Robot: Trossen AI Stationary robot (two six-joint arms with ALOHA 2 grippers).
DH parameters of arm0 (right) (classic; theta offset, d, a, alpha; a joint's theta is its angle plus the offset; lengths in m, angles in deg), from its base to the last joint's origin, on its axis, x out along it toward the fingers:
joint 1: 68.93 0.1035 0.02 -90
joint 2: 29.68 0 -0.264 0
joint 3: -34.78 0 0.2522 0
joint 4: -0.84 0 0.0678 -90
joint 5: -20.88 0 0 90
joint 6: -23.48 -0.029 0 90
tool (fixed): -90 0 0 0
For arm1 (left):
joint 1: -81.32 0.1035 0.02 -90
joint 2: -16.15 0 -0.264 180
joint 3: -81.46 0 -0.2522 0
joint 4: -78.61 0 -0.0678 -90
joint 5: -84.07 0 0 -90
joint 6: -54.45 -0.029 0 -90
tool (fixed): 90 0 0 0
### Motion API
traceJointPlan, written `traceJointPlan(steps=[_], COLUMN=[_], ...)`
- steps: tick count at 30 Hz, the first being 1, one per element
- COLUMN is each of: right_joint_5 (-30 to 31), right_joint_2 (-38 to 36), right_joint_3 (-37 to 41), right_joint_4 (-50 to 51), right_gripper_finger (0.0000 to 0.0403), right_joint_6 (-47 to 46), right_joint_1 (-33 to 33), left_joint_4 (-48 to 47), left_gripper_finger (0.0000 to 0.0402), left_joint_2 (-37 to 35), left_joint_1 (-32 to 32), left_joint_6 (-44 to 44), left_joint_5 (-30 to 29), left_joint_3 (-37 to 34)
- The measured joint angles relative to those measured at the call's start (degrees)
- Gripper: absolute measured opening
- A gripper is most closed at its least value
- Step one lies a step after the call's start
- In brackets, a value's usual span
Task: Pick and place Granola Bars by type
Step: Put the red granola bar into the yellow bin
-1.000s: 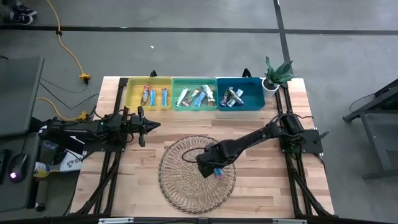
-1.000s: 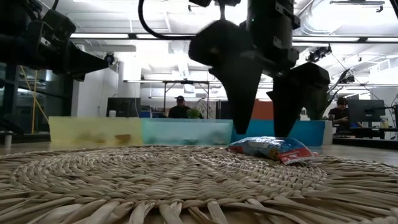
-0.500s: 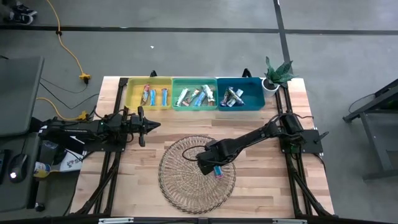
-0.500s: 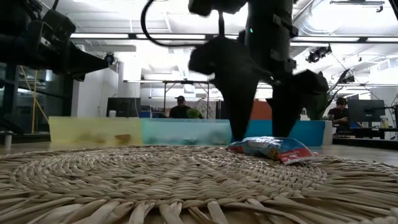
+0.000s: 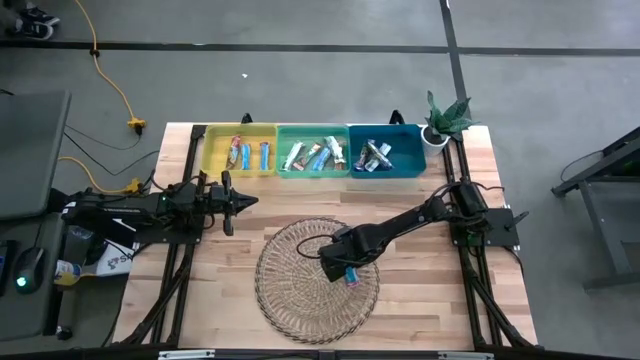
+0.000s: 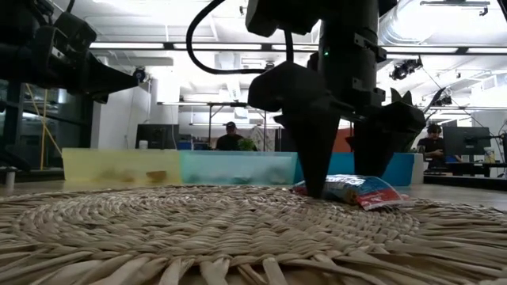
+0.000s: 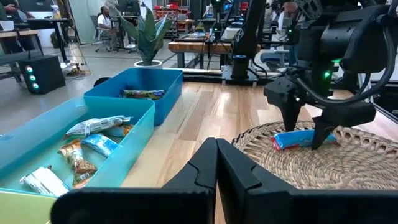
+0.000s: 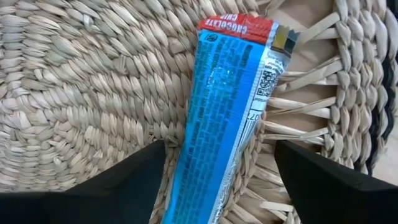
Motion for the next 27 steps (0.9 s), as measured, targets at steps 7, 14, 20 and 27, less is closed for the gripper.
traceJointPlan(steps=[7, 14, 20, 27], right_joint_5=[-0.34, -0.57, -1.18, -1.36], right_joint_2=[0.00, 0.06, 0.09, 0.11], right_joint_3=[0.02, 0.02, 0.02, 0.04], right_joint_4=[-0.28, -0.30, -0.31, -0.28], right_gripper_finger=[0.0254, 0.0216, 0.0193, 0.0162], right_joint_6=[0.33, 0.39, 0.57, 0.98], right_joint_1=[0.02, 0.02, 0.02, 0.04], left_joint_4=[0.00, 0.00, 0.00, 0.00], left_gripper_finger=[0.0000, 0.0000, 0.0000, 0.0000], left_joint_2=[-0.02, -0.01, -0.02, -0.02], left_joint_1=[0.00, 0.00, 0.00, 0.00], left_joint_6=[0.01, 0.01, 0.01, 0.02], left_joint_5=[0.00, 0.00, 0.00, 0.00], left_joint_3=[0.00, 0.00, 0.00, 0.00])
